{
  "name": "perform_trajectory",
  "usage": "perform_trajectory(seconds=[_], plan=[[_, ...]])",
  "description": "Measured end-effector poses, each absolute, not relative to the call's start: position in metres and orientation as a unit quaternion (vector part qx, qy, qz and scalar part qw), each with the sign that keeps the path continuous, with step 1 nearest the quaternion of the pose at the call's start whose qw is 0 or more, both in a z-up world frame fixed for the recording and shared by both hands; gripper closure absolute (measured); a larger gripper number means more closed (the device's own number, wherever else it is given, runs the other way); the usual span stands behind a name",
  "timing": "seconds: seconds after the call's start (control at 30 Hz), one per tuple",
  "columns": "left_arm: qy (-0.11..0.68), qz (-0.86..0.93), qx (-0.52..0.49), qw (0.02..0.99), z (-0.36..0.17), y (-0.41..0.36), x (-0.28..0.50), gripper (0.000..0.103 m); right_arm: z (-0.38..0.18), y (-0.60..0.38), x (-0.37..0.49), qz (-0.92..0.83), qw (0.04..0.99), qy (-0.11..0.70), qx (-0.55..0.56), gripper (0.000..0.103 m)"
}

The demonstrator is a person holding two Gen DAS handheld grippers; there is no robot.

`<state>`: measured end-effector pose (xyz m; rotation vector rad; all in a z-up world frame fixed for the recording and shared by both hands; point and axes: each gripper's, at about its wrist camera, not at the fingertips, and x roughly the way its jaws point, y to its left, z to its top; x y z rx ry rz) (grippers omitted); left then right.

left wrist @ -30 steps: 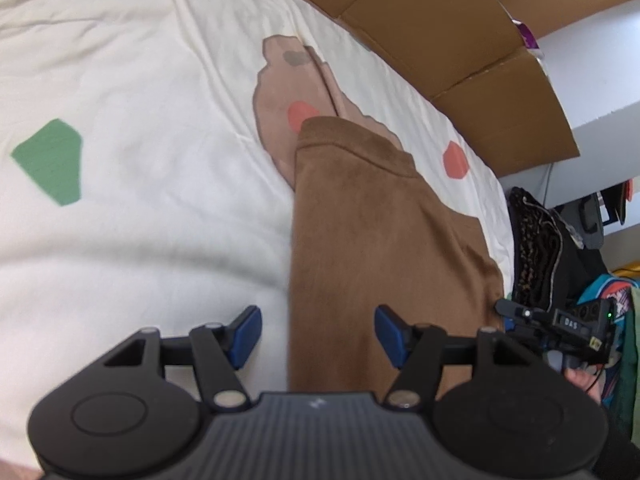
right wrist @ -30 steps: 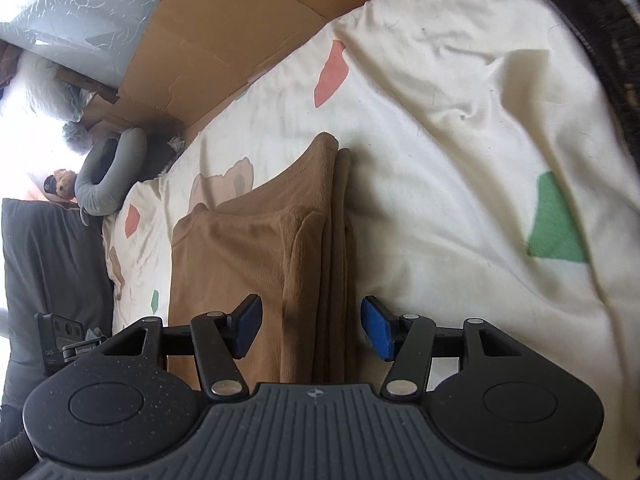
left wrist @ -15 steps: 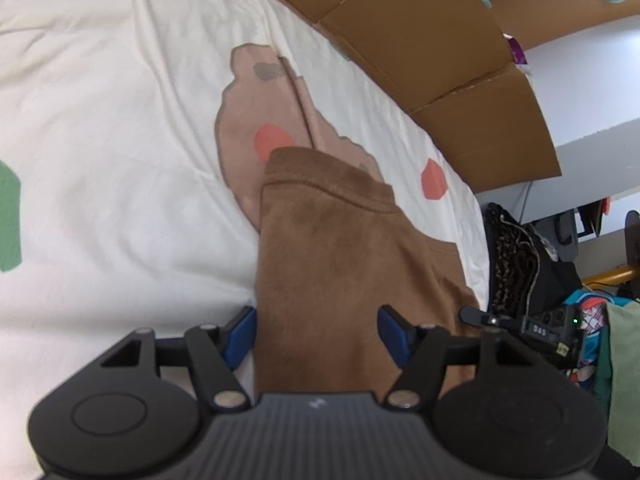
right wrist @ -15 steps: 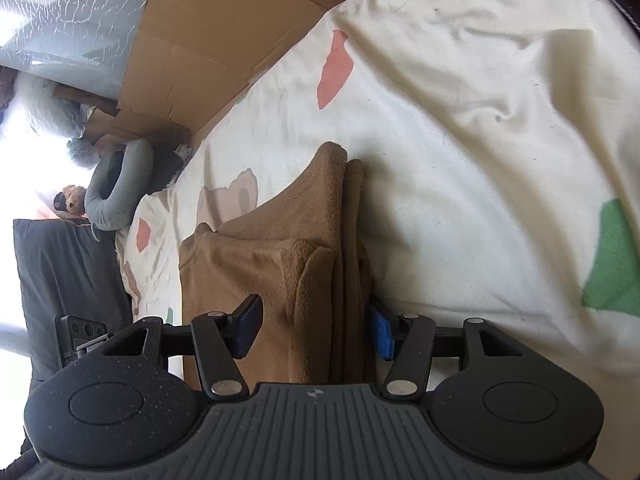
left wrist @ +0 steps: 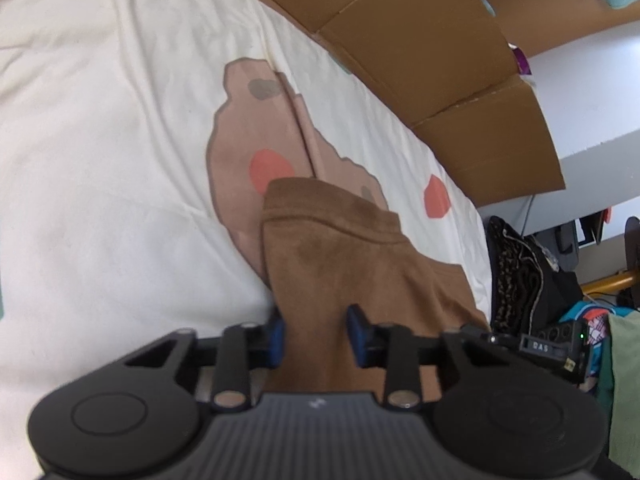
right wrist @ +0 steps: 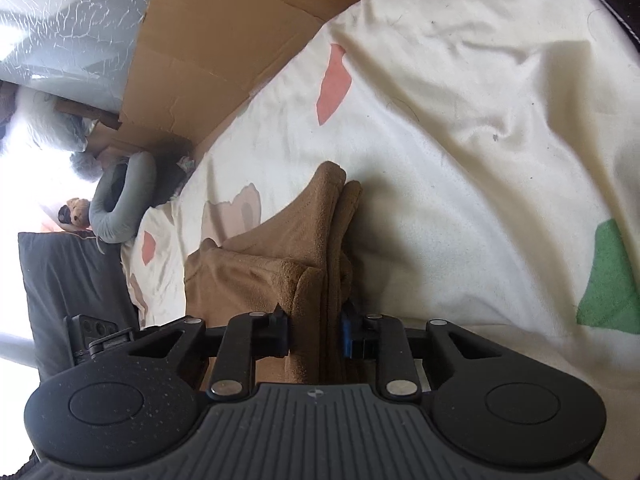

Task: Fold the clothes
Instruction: 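Close both tools on the folded edge of the brown shirt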

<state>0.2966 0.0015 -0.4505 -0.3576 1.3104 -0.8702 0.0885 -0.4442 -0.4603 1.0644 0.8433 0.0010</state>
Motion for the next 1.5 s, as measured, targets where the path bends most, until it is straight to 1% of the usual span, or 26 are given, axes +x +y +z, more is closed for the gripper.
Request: perform_trajectory(seconds=[0.03,0.07,0.1,0.13,0.17,0.23,0.33,0.5,0.63,0.7,0.9,1.03,1.1,1.13,1.17,1.2,1.23,1.27,1.37,1.5], plan=[[0.587,-0.391,-0.160,0.691,-0.451,0.002,0.297,0.071,-0.460,-0.444,0.089,-0.004,0.779,0.395,0.486,0.075],[0.588,-0.392,-0.159,0.689,-0.451,0.002,0.297,0.070,-0.461,-0.444,0.089,-0.008,0.779,0.402,0.481,0.068],[0.589,-0.394,-0.158,0.688,-0.451,0.002,0.297,0.069,-0.461,-0.444,0.089,-0.009,0.779,0.407,0.477,0.065],[0.589,-0.396,-0.157,0.686,-0.451,0.002,0.297,0.065,-0.461,-0.443,0.089,-0.007,0.778,0.410,0.475,0.060],[0.589,-0.399,-0.156,0.686,-0.452,0.001,0.298,0.059,-0.460,-0.443,0.089,-0.006,0.779,0.412,0.473,0.058],[0.587,-0.403,-0.153,0.685,-0.451,-0.001,0.298,0.055,-0.459,-0.442,0.087,-0.007,0.780,0.416,0.467,0.058],[0.586,-0.405,-0.151,0.685,-0.451,-0.006,0.300,0.053,-0.460,-0.443,0.084,-0.012,0.780,0.416,0.468,0.058],[0.586,-0.411,-0.157,0.680,-0.455,-0.014,0.307,0.053,-0.464,-0.443,0.088,-0.011,0.779,0.414,0.472,0.058],[0.587,-0.417,-0.186,0.668,-0.462,-0.017,0.316,0.053,-0.467,-0.440,0.099,-0.002,0.779,0.415,0.470,0.058],[0.587,-0.419,-0.200,0.663,-0.466,-0.017,0.320,0.055,-0.468,-0.440,0.103,0.003,0.779,0.411,0.473,0.058],[0.585,-0.445,-0.192,0.650,-0.468,-0.024,0.323,0.056,-0.472,-0.442,0.109,0.022,0.775,0.411,0.480,0.058],[0.588,-0.470,-0.170,0.636,-0.469,-0.030,0.322,0.057,-0.475,-0.442,0.109,0.044,0.769,0.417,0.484,0.059],[0.593,-0.469,-0.165,0.633,-0.470,-0.033,0.325,0.064,-0.475,-0.442,0.111,0.045,0.769,0.416,0.484,0.059],[0.596,-0.469,-0.163,0.632,-0.471,-0.035,0.326,0.076,-0.475,-0.442,0.112,0.045,0.769,0.416,0.483,0.059],[0.597,-0.467,-0.159,0.633,-0.472,-0.036,0.326,0.082,-0.475,-0.441,0.114,0.044,0.771,0.418,0.479,0.062],[0.598,-0.466,-0.155,0.633,-0.473,-0.037,0.326,0.084,-0.474,-0.441,0.115,0.041,0.772,0.420,0.475,0.066],[0.598,-0.465,-0.152,0.635,-0.473,-0.038,0.325,0.087,-0.474,-0.441,0.116,0.040,0.773,0.422,0.473,0.077],[0.594,-0.466,-0.150,0.638,-0.472,-0.038,0.323,0.089,-0.474,-0.442,0.116,0.039,0.772,0.423,0.473,0.080],[0.586,-0.465,-0.142,0.648,-0.466,-0.038,0.319,0.093,-0.470,-0.440,0.115,0.035,0.775,0.422,0.468,0.085],[0.575,-0.465,-0.132,0.660,-0.445,-0.036,0.312,0.094,-0.458,-0.434,0.114,0.025,0.787,0.422,0.450,0.088]])
